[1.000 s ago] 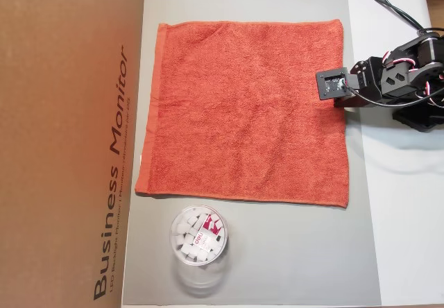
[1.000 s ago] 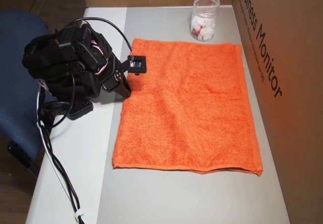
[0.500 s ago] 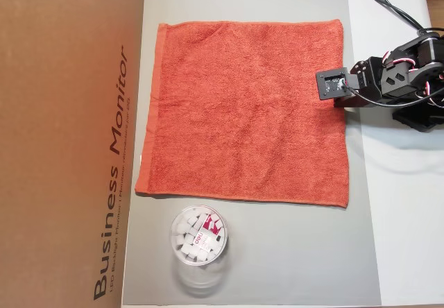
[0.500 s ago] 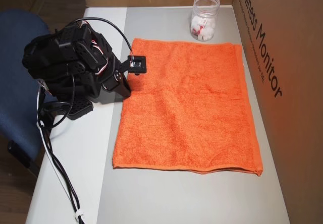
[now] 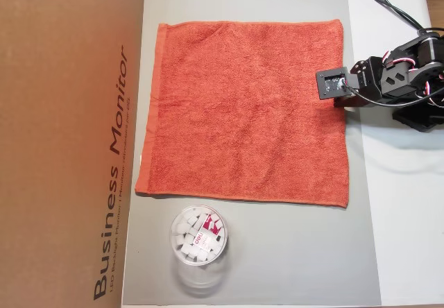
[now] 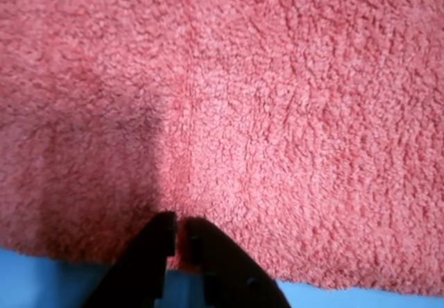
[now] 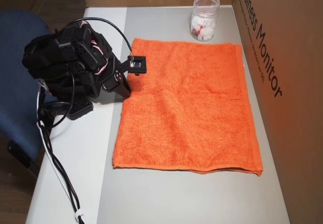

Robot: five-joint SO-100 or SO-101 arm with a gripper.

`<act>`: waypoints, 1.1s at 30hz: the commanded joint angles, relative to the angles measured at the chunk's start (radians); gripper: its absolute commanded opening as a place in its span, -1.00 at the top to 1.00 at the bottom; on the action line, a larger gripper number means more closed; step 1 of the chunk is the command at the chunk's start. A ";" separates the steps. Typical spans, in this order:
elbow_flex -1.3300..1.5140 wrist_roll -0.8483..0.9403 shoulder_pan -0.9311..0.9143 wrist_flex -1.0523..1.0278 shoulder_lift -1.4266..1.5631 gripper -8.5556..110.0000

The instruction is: Fold the blanket.

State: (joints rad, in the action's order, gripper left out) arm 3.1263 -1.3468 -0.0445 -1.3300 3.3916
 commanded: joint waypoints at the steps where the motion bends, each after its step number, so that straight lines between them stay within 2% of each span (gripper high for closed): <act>1: 0.008 0.011 0.006 -0.002 0.009 0.86; 15: -0.003 0.012 0.000 -0.002 -0.009 0.86; 33: -0.334 -0.005 -0.011 0.078 -0.488 0.86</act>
State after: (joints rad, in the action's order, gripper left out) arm 2.8762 -1.3453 -0.0491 -1.2533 2.9498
